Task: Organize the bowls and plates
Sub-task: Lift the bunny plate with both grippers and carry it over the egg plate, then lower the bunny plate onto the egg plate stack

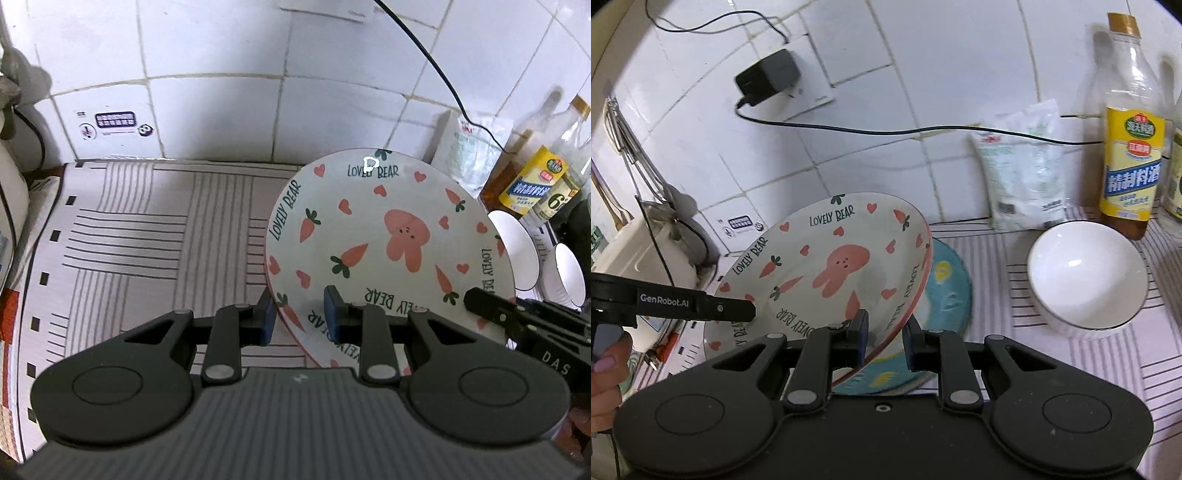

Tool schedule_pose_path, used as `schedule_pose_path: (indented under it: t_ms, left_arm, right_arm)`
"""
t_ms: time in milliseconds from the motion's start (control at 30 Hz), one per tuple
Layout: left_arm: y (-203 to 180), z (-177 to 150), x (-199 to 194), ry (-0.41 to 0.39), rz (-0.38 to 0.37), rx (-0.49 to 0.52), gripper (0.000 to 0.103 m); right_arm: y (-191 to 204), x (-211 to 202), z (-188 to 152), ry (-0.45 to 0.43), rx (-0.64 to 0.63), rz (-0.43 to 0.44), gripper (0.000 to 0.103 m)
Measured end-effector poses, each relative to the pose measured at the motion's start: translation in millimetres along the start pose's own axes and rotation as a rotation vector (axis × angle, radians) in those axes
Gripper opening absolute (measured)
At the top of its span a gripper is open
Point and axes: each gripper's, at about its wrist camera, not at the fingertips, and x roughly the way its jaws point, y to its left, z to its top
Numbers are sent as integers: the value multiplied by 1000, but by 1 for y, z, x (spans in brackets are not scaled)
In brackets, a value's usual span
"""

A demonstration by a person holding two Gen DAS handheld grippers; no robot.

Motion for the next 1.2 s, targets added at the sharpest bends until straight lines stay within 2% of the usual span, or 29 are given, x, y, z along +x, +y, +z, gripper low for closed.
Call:
schedule_pose_path:
  t_ms: [133, 300, 467, 567, 767, 867, 1033, 1200]
  left_arm:
    - [-7, 2, 11, 31, 20, -33, 25]
    - [0, 4, 29, 85, 23, -111, 25]
    - [-3, 8, 43, 112, 80, -93, 25]
    - [4, 10, 54, 179, 57, -133, 25]
    - [4, 12, 57, 203, 56, -139, 25]
    - [5, 11, 59, 234, 57, -146, 25]
    - [7, 7, 60, 237, 49, -172, 25]
    - [2, 5, 61, 237, 72, -138, 25]
  right_arm:
    - [-19, 5, 5, 40, 3, 22, 24]
    - [-23, 18, 13, 84, -39, 31, 24]
    - [-28, 40, 15, 143, -15, 38, 25]
    - [-27, 47, 14, 149, -25, 16, 24]
    - [-25, 51, 17, 169, -42, 1, 25]
    - [-22, 53, 18, 188, -55, -21, 25]
    - [-16, 51, 20, 201, -69, -60, 25]
    - [-4, 60, 26, 277, -57, -158, 31]
